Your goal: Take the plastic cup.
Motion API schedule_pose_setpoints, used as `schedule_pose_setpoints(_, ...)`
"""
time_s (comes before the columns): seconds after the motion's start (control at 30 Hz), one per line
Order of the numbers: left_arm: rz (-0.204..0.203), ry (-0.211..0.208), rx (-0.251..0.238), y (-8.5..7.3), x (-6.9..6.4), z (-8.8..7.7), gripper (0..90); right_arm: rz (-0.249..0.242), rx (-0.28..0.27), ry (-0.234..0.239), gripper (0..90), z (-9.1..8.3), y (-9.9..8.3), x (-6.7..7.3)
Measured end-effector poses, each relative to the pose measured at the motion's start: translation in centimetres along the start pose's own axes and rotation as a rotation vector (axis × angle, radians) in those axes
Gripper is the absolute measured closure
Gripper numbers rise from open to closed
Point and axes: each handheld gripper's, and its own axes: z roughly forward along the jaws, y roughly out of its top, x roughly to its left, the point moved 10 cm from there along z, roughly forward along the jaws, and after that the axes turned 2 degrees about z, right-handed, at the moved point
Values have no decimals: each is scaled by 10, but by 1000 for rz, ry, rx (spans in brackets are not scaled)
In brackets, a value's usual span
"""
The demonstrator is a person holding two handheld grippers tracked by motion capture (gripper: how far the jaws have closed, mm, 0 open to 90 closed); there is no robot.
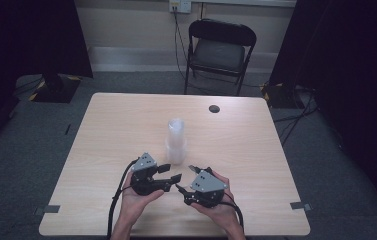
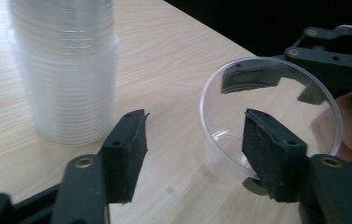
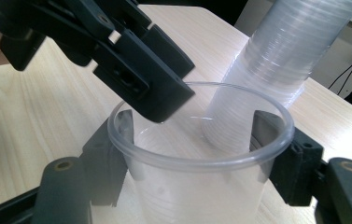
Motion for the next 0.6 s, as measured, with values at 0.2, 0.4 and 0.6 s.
schedule_pose_setpoints(0.2, 4, -1, -41, 3, 2, -9, 348, 49, 1, -14, 302, 0, -3, -9)
schedule_pose_setpoints(0.4, 19, 29, -56, 3, 6, -14, 315, 112, 0, -31, 303, 0, -9, -22)
schedule_pose_setpoints(0.6, 23, 61, -71, -1, 11, -22, 295, 171, -16, -63, 305, -3, -9, -38)
